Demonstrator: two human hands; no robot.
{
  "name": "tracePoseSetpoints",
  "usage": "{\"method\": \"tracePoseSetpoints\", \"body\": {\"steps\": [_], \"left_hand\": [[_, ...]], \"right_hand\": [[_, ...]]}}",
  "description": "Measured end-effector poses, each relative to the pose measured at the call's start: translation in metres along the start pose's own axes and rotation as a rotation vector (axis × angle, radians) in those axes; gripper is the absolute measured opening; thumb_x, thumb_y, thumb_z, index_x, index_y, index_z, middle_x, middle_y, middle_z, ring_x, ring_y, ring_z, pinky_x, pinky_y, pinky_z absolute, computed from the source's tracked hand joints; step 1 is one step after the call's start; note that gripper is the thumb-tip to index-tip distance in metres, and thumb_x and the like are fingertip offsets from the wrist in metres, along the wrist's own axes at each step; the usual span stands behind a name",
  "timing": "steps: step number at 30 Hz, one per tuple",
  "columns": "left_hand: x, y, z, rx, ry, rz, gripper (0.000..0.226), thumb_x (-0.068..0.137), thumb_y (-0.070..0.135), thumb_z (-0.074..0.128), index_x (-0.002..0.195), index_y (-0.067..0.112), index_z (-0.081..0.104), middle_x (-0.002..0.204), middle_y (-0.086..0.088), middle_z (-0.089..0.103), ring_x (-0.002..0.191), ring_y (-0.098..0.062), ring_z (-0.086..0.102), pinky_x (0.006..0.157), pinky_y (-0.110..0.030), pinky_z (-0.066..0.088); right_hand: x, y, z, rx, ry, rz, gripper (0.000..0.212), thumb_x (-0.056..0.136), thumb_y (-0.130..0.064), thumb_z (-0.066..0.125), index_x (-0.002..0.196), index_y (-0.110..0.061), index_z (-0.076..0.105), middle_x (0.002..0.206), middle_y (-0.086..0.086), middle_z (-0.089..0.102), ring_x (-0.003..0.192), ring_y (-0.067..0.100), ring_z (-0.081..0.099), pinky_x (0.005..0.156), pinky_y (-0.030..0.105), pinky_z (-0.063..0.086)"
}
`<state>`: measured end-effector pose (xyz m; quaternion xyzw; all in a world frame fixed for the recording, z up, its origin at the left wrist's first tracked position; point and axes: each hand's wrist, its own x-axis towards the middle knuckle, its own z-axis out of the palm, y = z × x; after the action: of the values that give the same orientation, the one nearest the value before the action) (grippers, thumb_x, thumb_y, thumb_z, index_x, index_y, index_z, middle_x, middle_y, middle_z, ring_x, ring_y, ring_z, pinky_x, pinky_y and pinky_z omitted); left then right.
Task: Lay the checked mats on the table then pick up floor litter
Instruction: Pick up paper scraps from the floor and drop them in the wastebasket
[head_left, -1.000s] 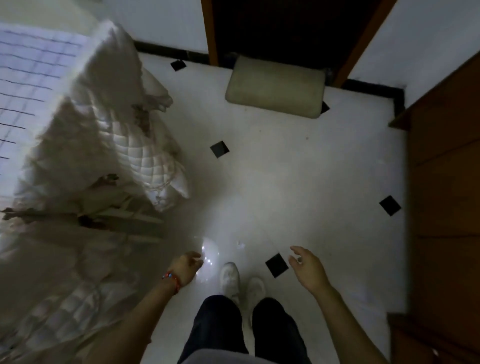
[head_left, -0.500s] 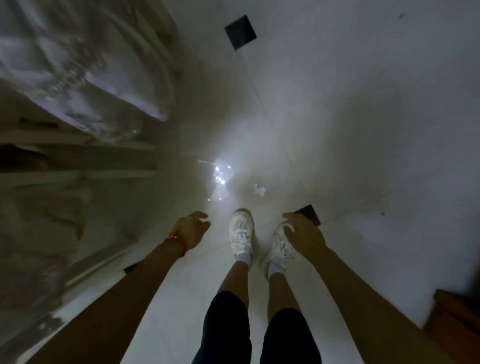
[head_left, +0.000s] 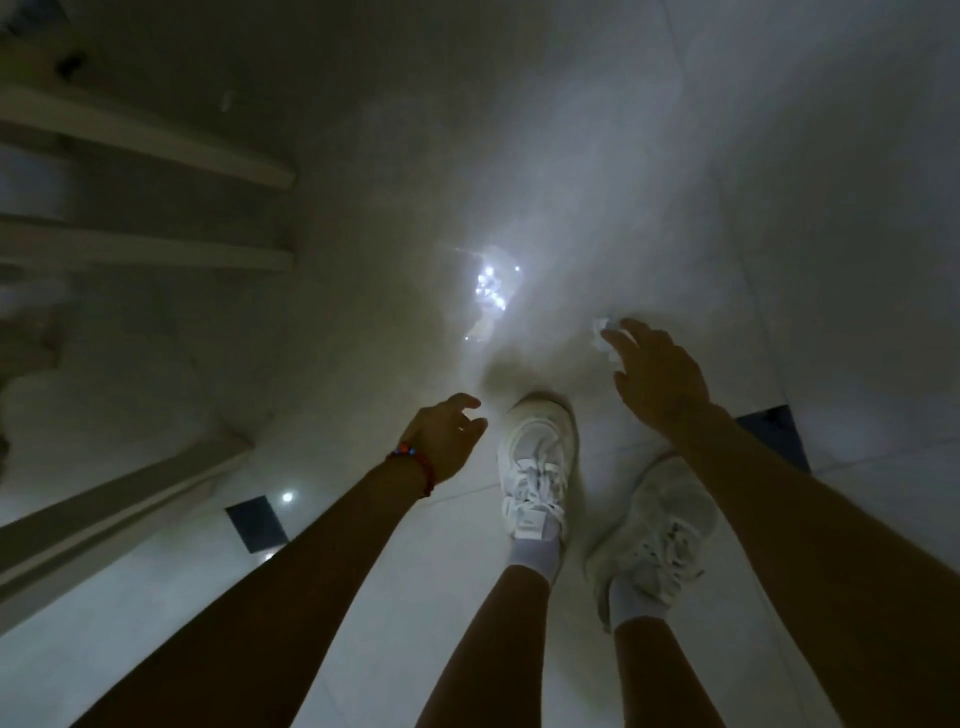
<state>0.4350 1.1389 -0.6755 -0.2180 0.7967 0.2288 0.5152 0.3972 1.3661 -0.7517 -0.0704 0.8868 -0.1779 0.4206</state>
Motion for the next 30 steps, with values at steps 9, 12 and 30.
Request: {"method": "tracePoseSetpoints", "body": {"steps": [9,12,30], "left_hand": [[0.037,-0.021,0.048,0.019,-0.063,-0.049,0.036,0.093,0.025,0.047,0.126,0.012,0.049,0.111,-0.016,0.068,0.107,-0.027,0.06,0.087,-0.021,0.04],[0.041,-0.013,0.058,0.023,-0.078,-0.039,0.035,0.093,0.026,0.046,0.124,0.011,0.051,0.116,-0.014,0.066,0.105,-0.027,0.061,0.09,-0.026,0.043],[-0.103,0.127,-0.064,0.03,0.109,0.133,0.034,0.093,0.019,0.047,0.124,0.006,0.052,0.112,-0.021,0.066,0.107,-0.032,0.059,0.093,-0.028,0.043]], "right_hand": [[0.03,0.014,0.071,-0.076,0.196,-0.074,0.044,0.059,0.017,0.068,0.1,0.004,0.062,0.103,0.03,0.06,0.088,0.045,0.06,0.063,0.045,0.054],[0.027,0.029,0.076,0.043,0.171,-0.008,0.028,0.074,0.012,0.063,0.101,0.006,0.058,0.104,0.029,0.056,0.09,0.042,0.057,0.066,0.042,0.053],[-0.123,0.0,-0.124,0.743,0.45,0.412,0.023,0.087,0.0,0.053,0.105,0.004,0.066,0.112,0.022,0.064,0.104,0.032,0.059,0.077,0.008,0.032]]}}
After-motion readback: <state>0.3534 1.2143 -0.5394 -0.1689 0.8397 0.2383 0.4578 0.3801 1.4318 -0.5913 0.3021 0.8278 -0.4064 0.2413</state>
